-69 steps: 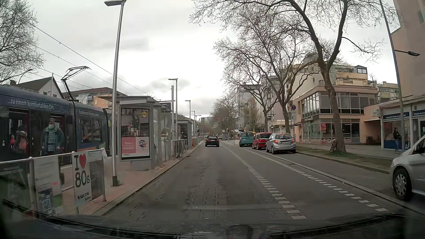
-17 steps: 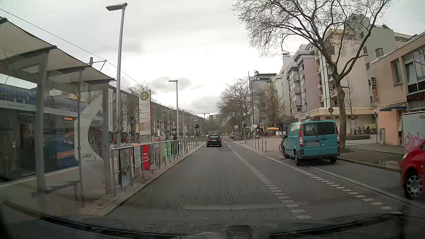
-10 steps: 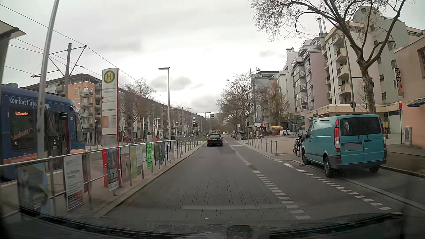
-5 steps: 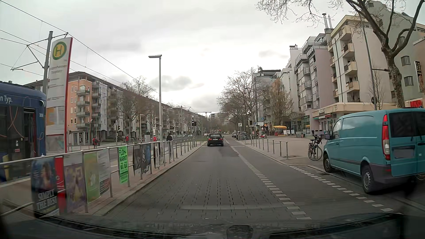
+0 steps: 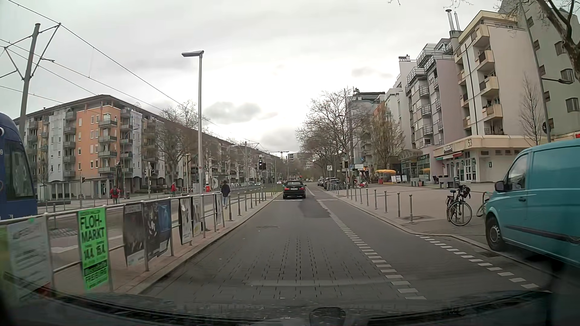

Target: Follow the waypoints while adhering to traffic rules and regulations

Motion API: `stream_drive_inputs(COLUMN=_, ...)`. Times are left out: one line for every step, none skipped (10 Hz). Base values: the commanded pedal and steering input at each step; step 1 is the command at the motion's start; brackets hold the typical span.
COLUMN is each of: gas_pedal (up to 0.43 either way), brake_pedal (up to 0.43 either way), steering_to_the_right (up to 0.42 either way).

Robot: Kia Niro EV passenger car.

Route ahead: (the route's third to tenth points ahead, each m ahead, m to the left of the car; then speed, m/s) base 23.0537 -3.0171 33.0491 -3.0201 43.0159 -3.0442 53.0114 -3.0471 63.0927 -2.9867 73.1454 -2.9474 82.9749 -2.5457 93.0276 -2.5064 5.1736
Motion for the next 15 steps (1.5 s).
stream_drive_inputs(gas_pedal=0.067, brake_pedal=0.0, steering_to_the_right=-0.004)
stream_drive_inputs(gas_pedal=0.067, brake_pedal=0.0, steering_to_the_right=-0.004)
stream_drive_inputs(gas_pedal=0.067, brake_pedal=0.0, steering_to_the_right=-0.004)
stream_drive_inputs(gas_pedal=0.067, brake_pedal=0.0, steering_to_the_right=-0.004)
stream_drive_inputs(gas_pedal=0.067, brake_pedal=0.0, steering_to_the_right=-0.004)
stream_drive_inputs(gas_pedal=0.059, brake_pedal=0.0, steering_to_the_right=-0.004)
stream_drive_inputs(gas_pedal=0.059, brake_pedal=0.0, steering_to_the_right=-0.004)
stream_drive_inputs(gas_pedal=0.059, brake_pedal=0.0, steering_to_the_right=-0.004)
stream_drive_inputs(gas_pedal=0.059, brake_pedal=0.0, steering_to_the_right=-0.004)
stream_drive_inputs(gas_pedal=0.059, brake_pedal=0.0, steering_to_the_right=-0.004)
stream_drive_inputs(gas_pedal=0.059, brake_pedal=0.0, steering_to_the_right=-0.004)
stream_drive_inputs(gas_pedal=0.059, brake_pedal=0.0, steering_to_the_right=-0.003)
stream_drive_inputs(gas_pedal=0.059, brake_pedal=0.0, steering_to_the_right=-0.003)
stream_drive_inputs(gas_pedal=0.059, brake_pedal=0.0, steering_to_the_right=-0.002)
stream_drive_inputs(gas_pedal=0.059, brake_pedal=0.0, steering_to_the_right=-0.002)
